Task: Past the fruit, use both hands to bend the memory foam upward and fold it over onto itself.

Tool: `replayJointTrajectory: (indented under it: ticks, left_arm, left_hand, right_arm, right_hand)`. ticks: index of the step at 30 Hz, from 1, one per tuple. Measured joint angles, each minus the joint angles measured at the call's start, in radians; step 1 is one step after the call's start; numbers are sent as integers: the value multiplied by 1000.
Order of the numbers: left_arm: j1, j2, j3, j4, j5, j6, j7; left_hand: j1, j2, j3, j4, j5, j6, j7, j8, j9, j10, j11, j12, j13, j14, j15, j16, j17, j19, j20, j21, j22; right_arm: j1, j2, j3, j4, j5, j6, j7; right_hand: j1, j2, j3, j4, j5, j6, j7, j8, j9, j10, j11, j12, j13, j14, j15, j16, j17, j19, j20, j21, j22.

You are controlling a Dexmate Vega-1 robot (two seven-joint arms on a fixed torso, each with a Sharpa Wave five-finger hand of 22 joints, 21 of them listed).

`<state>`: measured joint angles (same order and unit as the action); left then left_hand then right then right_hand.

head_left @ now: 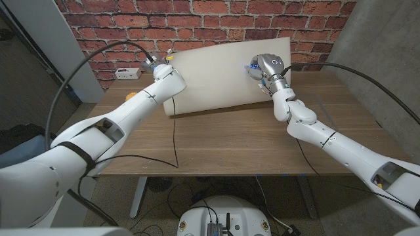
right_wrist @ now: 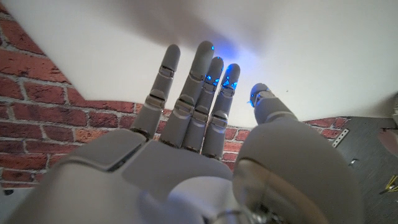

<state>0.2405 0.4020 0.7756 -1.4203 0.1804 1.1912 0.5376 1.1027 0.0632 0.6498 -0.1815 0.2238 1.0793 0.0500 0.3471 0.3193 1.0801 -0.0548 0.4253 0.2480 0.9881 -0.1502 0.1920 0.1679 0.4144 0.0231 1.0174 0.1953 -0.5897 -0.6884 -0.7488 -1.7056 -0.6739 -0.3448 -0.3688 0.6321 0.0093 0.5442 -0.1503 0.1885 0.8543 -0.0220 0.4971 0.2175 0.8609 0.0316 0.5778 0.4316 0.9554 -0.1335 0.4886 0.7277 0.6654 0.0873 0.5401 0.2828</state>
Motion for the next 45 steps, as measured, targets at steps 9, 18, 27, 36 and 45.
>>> replayJointTrajectory:
  ticks: [9, 18, 27, 36, 45]
  left_arm:
    - [-23, -23, 13, 35, -11, 7, 22]
    - [-20, -20, 15, 18, -15, 27, 44]
    - [-9, -10, 23, -5, -13, 47, 62]
    - [-7, -5, 50, -8, 9, 47, 80]
    - [-17, -14, 79, 19, 39, 30, 98]
  left_hand:
    - [-3, -2, 4, 3, 6, 0, 0, -1, 4, 0, 0, 0, 0, 0, 0, 0, 0, 0, 0, 4, -4]
    - [-7, -4, 5, 2, 6, 5, 5, -10, 6, 0, 0, 1, 0, 0, 0, 0, 2, 0, 0, 11, -5]
    - [-19, 0, 7, 3, 6, 5, 5, -23, 5, 0, 0, 1, 0, 0, 0, 1, 9, -4, 4, 11, -5]
    - [-25, 7, -19, 9, 8, -26, -5, -68, -8, 1, 1, 1, 0, -15, 4, 14, 34, -18, 11, 26, -5]
    - [-31, 14, -52, 17, -1, -127, -36, -125, -22, -29, -30, 12, 0, -48, 16, 20, 39, -42, 7, 33, -5]
  right_arm:
    - [26, -30, -24, -36, -33, 23, 207]
    - [67, -11, -60, -17, -87, -11, 324]
    - [116, 30, -103, 48, -141, -37, 410]
    - [167, 76, -142, 127, -171, -47, 446]
    - [213, 118, -179, 205, -179, -49, 457]
  right_hand:
    - [-55, -53, 26, -5, 15, -183, -72, -171, -22, -275, -28, -166, -93, -258, 59, -240, -172, -103, 7, -35, -69]
    - [-12, -58, 36, -14, 16, -294, -109, -242, -22, -381, -57, -253, -126, -367, 78, -286, -223, -137, 2, -56, -88]
    - [-12, -58, 13, -8, 16, -325, -118, -263, -22, -408, -65, -274, -137, -399, 82, -286, -227, -148, 2, -64, -92]
    - [-12, -58, -3, 0, 16, -343, -117, -273, -19, -420, -75, -287, -144, -417, 82, -286, -232, -148, 2, -64, -92]
    - [-16, -62, -15, 5, 16, -344, -116, -273, -19, -420, -75, -293, -146, -418, 83, -286, -232, -148, 2, -64, -92]
